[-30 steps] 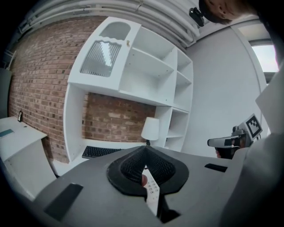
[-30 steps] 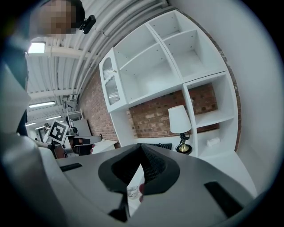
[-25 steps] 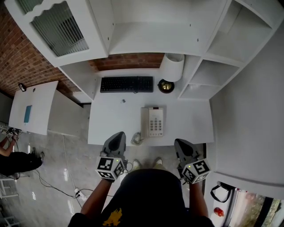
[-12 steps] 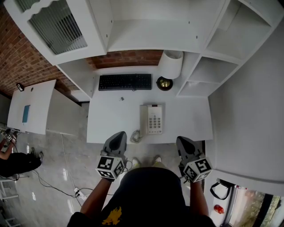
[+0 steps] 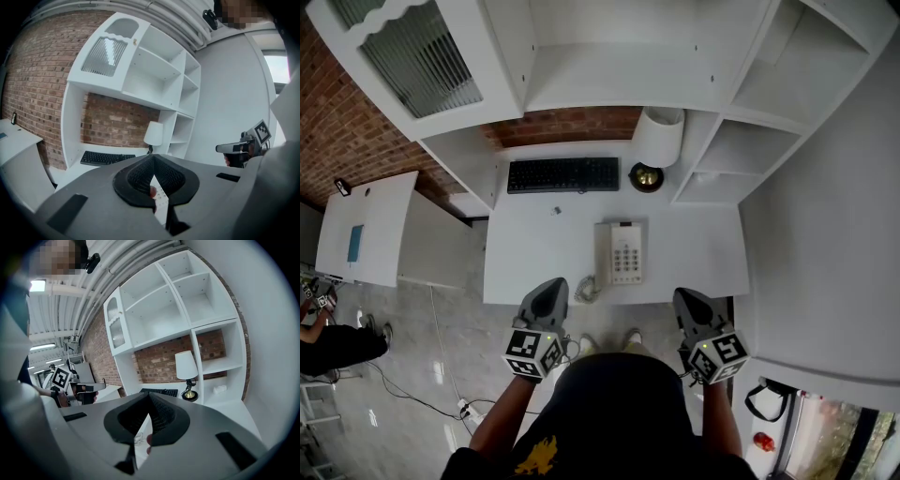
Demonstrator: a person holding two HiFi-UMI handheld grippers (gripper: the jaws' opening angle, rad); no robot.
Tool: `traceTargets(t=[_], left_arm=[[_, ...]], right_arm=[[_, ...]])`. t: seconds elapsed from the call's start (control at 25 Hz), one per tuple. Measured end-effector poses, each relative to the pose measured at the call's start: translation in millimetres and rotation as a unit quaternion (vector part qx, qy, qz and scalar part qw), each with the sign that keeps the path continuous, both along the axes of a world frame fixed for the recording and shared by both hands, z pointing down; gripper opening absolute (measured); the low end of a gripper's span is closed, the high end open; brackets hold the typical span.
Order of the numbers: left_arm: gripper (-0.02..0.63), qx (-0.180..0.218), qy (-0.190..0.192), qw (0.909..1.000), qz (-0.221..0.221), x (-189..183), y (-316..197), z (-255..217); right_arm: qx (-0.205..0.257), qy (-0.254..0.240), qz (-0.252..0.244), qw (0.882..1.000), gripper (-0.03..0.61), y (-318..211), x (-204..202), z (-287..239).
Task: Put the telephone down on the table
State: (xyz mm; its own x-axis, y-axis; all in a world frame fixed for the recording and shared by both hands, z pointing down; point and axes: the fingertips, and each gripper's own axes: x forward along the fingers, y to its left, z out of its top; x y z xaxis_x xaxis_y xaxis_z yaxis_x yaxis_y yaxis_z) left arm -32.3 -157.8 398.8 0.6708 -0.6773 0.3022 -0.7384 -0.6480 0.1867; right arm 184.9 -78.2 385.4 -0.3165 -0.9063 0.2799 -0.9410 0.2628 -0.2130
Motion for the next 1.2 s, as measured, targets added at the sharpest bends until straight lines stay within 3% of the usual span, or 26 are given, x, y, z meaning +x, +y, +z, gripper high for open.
traceTargets(t=[0.8, 0.88, 1.04, 1.2], left_arm=[[0.018, 0.006, 0.000, 1.0000, 0.008, 1, 10, 1], [0.018, 0.024, -0.016, 0.9994, 0.017, 3, 16, -3], [0.018, 0.117, -0.088, 0.9878, 0.053, 19, 23, -15], [0.018, 0.134, -0.087, 0.9852, 0.061, 34, 34, -4]], right_arm=[[-0.020, 0.015, 0.016, 1.000, -0.003, 12, 10, 8], [-0.013, 0.022, 0.030, 0.999, -0.003, 11, 24, 2], [0.011, 0.018, 0.037, 0.999, -0.003, -1, 38, -16], [0.015, 0.014, 0.035, 0.999, -0.003, -2, 44, -8]])
